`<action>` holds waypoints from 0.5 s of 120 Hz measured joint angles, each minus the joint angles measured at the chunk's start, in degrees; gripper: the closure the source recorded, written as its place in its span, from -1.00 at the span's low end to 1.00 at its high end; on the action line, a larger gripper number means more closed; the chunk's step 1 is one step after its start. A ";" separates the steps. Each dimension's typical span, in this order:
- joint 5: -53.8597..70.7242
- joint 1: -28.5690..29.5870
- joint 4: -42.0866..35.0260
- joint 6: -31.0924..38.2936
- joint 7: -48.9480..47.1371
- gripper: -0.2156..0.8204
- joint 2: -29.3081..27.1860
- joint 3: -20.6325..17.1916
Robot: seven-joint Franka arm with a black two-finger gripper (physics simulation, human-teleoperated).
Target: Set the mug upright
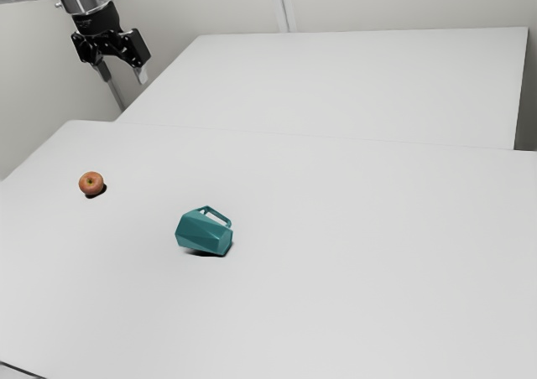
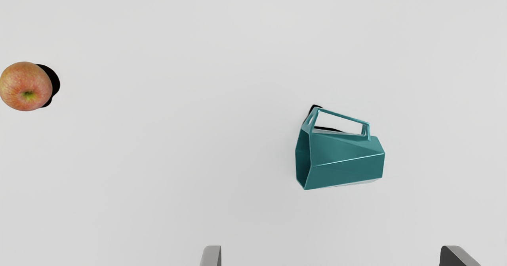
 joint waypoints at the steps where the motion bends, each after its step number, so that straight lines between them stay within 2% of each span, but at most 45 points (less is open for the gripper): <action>1: -0.01 0.00 0.00 -0.01 0.01 -0.58 -0.03 0.00; 23: -1.08 -0.18 -0.55 -0.14 0.44 -0.58 0.48 0.52; 36: -6.34 -0.15 -2.38 1.41 1.29 -0.58 3.16 4.23; 50: -20.69 0.27 -13.02 5.92 4.34 -0.58 4.15 10.69; 60: -29.60 0.42 -21.17 9.24 7.45 -0.58 4.57 12.33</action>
